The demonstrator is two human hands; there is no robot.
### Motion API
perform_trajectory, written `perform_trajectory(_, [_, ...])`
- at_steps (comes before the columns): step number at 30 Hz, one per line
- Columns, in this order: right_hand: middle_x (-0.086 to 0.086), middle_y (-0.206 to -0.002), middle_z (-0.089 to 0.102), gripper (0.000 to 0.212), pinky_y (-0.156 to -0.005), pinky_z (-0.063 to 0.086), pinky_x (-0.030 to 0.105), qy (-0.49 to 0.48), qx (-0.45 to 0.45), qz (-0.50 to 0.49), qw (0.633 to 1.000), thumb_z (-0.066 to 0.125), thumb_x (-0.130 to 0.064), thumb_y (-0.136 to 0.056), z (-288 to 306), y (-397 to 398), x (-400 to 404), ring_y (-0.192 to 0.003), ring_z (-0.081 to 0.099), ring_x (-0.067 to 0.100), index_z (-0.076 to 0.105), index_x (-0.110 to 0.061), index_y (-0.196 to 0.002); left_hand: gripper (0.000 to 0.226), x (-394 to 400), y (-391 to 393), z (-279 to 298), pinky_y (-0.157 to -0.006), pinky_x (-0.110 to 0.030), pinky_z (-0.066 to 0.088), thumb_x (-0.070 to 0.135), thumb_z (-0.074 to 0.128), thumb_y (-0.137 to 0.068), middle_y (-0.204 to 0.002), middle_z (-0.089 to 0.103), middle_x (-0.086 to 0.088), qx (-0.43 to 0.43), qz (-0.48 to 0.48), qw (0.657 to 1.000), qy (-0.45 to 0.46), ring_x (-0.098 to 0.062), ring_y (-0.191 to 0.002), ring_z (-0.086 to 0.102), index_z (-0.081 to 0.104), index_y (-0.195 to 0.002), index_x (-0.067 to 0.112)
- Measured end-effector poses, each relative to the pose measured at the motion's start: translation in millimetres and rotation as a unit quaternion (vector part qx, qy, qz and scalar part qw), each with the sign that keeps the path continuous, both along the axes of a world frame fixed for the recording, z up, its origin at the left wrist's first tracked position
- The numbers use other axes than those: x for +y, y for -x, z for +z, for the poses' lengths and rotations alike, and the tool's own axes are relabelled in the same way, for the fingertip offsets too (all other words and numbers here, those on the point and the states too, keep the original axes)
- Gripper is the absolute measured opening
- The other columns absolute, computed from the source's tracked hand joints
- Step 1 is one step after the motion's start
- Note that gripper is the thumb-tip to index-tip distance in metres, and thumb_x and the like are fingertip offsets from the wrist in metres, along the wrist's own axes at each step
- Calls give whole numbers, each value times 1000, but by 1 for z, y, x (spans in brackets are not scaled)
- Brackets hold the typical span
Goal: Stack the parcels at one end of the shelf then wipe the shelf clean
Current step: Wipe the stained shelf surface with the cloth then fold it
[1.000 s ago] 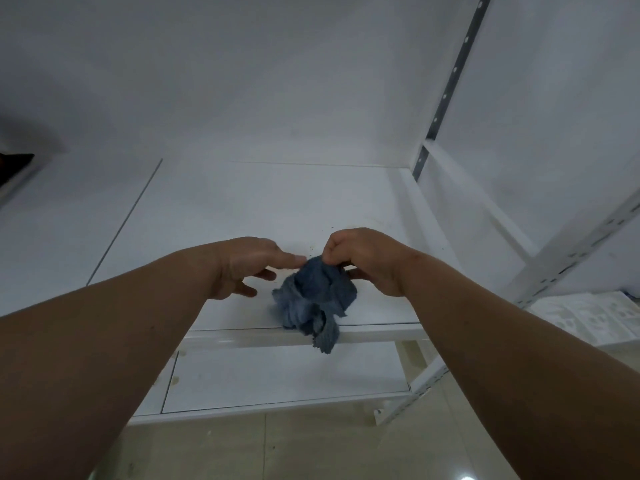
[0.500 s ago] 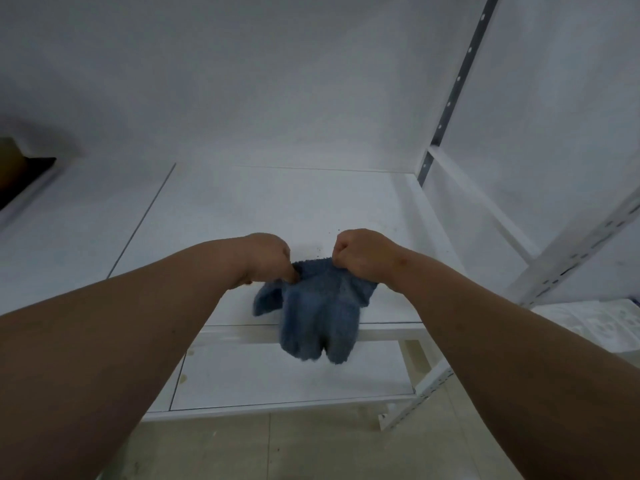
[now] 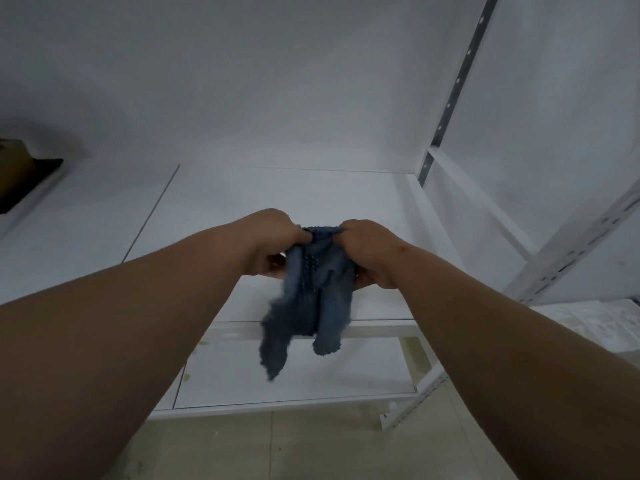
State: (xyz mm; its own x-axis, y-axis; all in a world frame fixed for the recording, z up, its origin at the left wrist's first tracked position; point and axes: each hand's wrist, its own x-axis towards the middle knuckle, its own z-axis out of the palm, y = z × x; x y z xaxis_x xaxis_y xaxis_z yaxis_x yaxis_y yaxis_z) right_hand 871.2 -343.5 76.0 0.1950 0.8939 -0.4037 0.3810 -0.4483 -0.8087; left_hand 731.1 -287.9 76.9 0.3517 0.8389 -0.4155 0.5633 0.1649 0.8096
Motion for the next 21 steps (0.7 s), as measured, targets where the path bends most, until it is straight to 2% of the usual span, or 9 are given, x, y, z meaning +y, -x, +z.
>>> perform_trajectory(1, [22,-100,68,25,-66,62,43,-9,41,-16,999,39,-3,-96,2,2,1,-81,69,33,60,-3,-108,14,-2,2,3,-55,-32,58,18,57,-95,-91,63,-13,-64,16,996,65,-23,-70,65,58,-96,4])
perform_trajectory(3, [21,-99,68,24,-64,62,40,-40,115,-40,992,41,-3,-96,5,3,4,-79,68,31,63,-5,-106,20,0,6,6,-67,-41,60,20,57,-94,-105,65,-16,-117,17,986,120,-31,-81,70,61,-105,4])
perform_trajectory(7, [17,-103,63,16,-80,58,42,-57,191,-53,979,48,-6,-97,-1,-3,5,-90,64,29,59,-4,-109,30,9,15,1,-75,-45,58,30,54,-95,-114,63,-12,-96,36,987,125,-33,-93,68,61,-113,7])
perform_trajectory(9, [10,-108,60,26,-83,56,37,-5,123,7,992,57,-13,-96,-12,-6,4,-96,61,25,56,-9,-121,32,13,19,-9,-79,-48,57,28,55,-96,-121,57,-10,-35,42,994,91,-31,-100,63,57,-120,6])
perform_trajectory(11, [6,-117,60,35,-88,54,35,54,-15,117,992,59,-20,-94,-26,0,6,-105,60,23,56,-12,-129,33,15,21,-20,-79,-47,56,24,54,-97,-124,55,-9,12,30,997,65,-28,-101,61,53,-125,8])
perform_trajectory(14, [8,-134,54,41,-94,45,32,24,-260,281,924,54,-24,-94,-47,12,11,-120,51,24,55,-13,-134,29,12,20,-32,-79,-42,54,21,51,-98,-121,56,-8,70,-13,996,45,-22,-97,60,54,-124,9])
perform_trajectory(16, [6,-133,54,40,-94,43,30,31,-296,323,898,54,-20,-94,-62,16,15,-122,51,24,56,-16,-133,25,15,19,-40,-79,-37,52,20,49,-98,-119,57,-8,98,-32,994,28,-19,-97,60,56,-120,10])
perform_trajectory(18, [5,-125,58,32,-92,43,27,38,-340,367,865,59,-17,-90,-81,18,20,-119,52,25,62,-14,-121,24,18,20,-48,-80,-35,51,19,48,-98,-118,58,-8,125,-42,991,14,-19,-100,60,57,-118,10])
perform_trajectory(21, [5,-128,55,34,-100,37,29,8,-403,379,833,64,-22,-86,-110,24,25,-122,46,25,62,-17,-120,25,28,23,-63,-81,-35,51,18,49,-96,-113,60,-11,168,-51,984,-18,-25,-103,60,60,-116,8])
